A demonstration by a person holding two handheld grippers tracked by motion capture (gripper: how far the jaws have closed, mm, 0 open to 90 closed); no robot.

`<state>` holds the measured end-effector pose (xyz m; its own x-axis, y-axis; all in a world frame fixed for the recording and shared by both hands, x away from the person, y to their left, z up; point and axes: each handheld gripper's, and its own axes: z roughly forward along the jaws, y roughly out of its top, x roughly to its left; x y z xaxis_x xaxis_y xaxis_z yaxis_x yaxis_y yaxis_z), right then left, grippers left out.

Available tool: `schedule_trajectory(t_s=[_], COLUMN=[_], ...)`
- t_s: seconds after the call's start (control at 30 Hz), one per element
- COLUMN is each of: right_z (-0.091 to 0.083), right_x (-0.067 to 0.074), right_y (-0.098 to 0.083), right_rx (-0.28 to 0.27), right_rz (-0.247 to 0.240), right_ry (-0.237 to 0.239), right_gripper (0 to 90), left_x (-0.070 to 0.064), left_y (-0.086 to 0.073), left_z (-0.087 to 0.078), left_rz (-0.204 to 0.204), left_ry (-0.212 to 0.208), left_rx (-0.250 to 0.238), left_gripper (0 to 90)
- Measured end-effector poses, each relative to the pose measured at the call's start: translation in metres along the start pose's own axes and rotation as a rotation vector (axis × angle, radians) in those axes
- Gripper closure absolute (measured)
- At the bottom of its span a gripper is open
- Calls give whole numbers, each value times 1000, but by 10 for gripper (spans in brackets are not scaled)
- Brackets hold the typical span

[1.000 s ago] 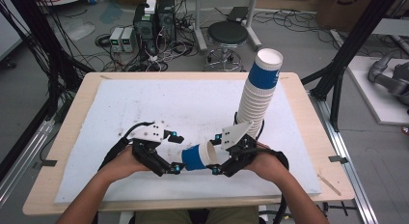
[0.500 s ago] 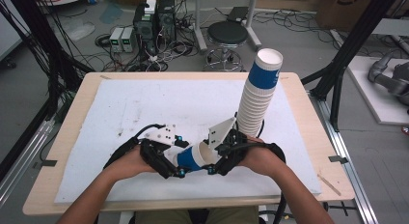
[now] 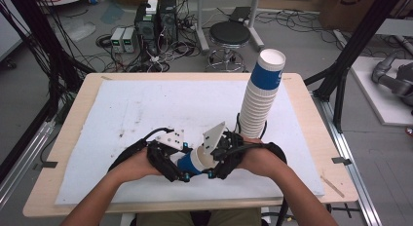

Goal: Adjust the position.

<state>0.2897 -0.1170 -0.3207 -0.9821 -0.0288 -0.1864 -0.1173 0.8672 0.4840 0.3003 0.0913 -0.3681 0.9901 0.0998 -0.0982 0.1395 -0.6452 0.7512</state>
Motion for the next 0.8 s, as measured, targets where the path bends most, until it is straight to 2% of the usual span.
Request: schedule_trajectory(t_s=[0.2,0.33,0.47,0.53,0.6,0.63,0.73,0.8], right_z=[4,4,2,0,-1,-5,-9,-13], right_x=[3,3,2,1,1,1,2,1], right_y=[4,4,3,0,-1,-2,-3,-5], right_rx=[57,69,38,-20,-37,-66,-92,-121], right_rz=[-20,-29,-6,7,16,26,30,40], right_ry=[2,7,10,6,3,-1,-8,-13], right_gripper=[264,251,220,207,207,204,204,204], left_x=[-1,-1,-2,-2,-2,-3,-1,-1], left_y=[-1,-2,-5,-6,-6,-7,-11,-14], left_z=[8,9,8,7,6,7,7,7], left_rz=[20,26,28,25,26,23,20,5], left_ry=[-18,-20,-19,-17,-16,-15,-7,3], left_rx=[30,18,-27,-60,-71,-84,-76,-93], left_gripper=[279,278,272,268,268,268,269,268])
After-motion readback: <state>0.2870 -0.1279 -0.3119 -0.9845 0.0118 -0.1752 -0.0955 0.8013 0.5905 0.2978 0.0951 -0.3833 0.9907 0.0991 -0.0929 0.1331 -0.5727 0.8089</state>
